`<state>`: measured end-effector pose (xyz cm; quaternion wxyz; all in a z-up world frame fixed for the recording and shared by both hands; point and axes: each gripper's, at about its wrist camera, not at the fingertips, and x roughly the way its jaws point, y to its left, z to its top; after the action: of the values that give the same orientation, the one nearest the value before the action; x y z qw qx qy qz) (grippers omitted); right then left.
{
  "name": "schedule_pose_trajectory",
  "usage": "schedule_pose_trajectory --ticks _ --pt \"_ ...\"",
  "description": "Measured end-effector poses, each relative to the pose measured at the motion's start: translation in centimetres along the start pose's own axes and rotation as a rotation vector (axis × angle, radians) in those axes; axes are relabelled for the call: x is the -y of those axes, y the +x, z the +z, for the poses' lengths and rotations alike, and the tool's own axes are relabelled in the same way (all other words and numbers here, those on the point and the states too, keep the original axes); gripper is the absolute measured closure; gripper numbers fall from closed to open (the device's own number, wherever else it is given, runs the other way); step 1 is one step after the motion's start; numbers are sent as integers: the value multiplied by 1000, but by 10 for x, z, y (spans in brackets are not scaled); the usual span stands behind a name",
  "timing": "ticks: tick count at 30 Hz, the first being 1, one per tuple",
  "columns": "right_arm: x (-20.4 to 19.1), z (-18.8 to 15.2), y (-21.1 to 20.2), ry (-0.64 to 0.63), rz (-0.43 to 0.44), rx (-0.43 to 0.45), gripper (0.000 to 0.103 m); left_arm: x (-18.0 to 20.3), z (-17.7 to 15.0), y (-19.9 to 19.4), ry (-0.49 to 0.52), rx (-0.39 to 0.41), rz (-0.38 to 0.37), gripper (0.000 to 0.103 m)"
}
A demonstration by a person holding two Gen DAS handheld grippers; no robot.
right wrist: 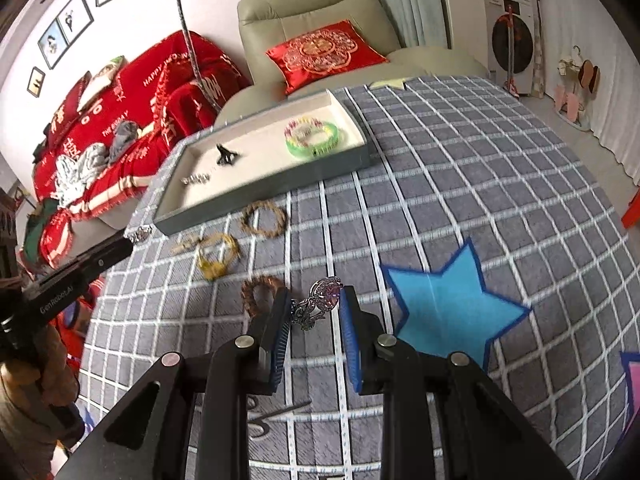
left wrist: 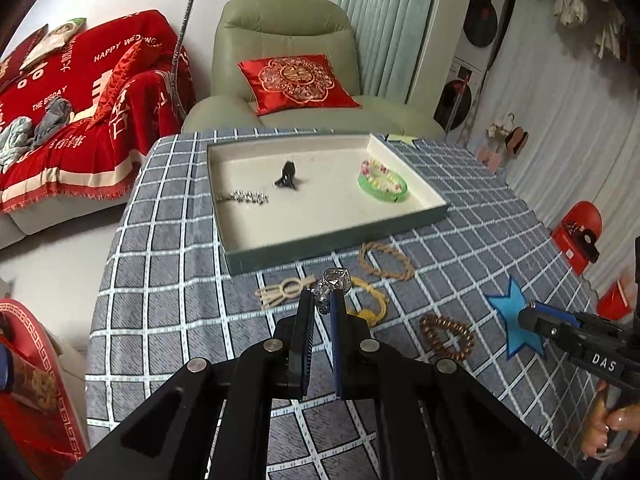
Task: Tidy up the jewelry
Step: 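Carry the pink crystal clip with the right tool over the white tray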
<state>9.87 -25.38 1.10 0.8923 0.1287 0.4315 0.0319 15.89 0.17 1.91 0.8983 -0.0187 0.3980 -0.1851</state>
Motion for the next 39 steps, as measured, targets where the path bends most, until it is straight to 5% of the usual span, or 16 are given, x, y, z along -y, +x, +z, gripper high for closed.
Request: schedule_pose_trajectory --ticks 11,21,39 --pt "-20 81 -7 -67 53 77 76 -13 49 -1 -40 36 1 79" --pt "-56 138 47 -160 87 24 76 -26 96 38 -28 28 44 79" --pt "-54 150 192 -85 126 -174 76 -41 95 146 -35 -133 99 79"
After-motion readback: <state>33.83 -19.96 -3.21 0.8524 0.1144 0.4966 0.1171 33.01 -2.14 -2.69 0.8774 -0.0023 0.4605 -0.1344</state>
